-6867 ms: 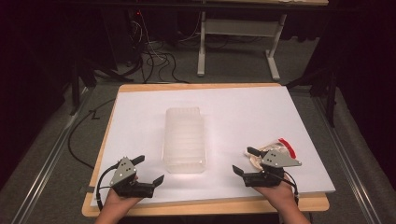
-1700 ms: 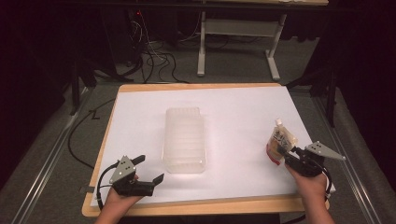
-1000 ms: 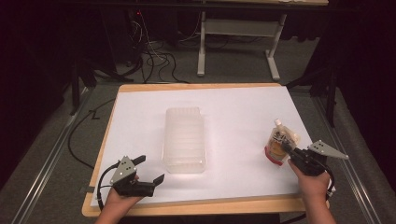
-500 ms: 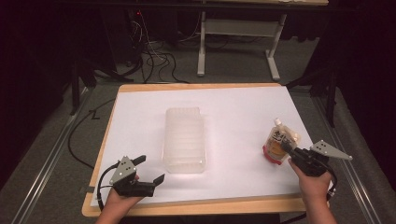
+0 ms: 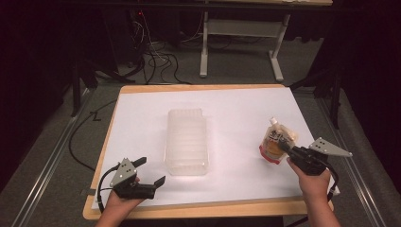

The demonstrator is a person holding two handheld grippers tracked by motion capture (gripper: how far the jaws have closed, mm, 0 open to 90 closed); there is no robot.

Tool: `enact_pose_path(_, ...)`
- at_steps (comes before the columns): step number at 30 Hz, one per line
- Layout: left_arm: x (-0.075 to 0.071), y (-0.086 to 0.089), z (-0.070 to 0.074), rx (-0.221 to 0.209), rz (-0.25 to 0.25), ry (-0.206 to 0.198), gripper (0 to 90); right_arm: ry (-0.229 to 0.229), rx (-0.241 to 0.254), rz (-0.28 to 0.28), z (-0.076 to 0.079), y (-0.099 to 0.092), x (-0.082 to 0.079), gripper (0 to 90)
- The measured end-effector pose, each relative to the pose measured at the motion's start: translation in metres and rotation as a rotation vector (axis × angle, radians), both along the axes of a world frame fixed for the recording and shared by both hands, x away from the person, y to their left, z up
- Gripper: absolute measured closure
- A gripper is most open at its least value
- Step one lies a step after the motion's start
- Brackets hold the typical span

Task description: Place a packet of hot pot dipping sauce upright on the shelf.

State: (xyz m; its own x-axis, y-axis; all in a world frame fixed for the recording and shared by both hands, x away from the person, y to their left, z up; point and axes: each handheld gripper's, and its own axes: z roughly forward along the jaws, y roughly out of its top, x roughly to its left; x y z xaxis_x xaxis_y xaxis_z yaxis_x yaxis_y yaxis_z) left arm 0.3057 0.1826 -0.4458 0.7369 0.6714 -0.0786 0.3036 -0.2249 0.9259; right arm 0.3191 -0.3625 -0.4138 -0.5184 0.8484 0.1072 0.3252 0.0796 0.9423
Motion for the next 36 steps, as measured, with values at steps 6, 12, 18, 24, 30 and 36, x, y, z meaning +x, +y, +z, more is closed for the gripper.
enact_pose_path(6,0.0,0.0,0.0,0.004,-0.001,-0.004,3.5,-0.001,-0.017,0.076,0.007,0.015,0.009,90.0)
enact_pose_path(12,0.001,-0.001,-0.001,0.009,-0.008,-0.001,3.5,0.003,-0.009,0.129,0.01,0.031,0.018,90.0)
enact_pose_path(18,0.0,-0.001,-0.001,0.012,-0.011,-0.002,3.5,0.004,0.009,0.184,0.012,0.048,0.027,90.0)
enact_pose_path(24,0.0,-0.002,-0.001,0.017,-0.018,-0.003,3.5,-0.002,0.01,0.273,0.017,0.075,0.032,90.0)
enact_pose_path(30,0.0,-0.002,-0.001,0.013,-0.017,-0.004,3.5,-0.005,0.022,0.327,0.022,0.093,0.033,90.0)
enact_pose_path(36,-0.001,-0.001,-0.001,0.013,-0.018,-0.005,3.5,-0.007,0.015,0.394,0.027,0.117,0.033,90.0)
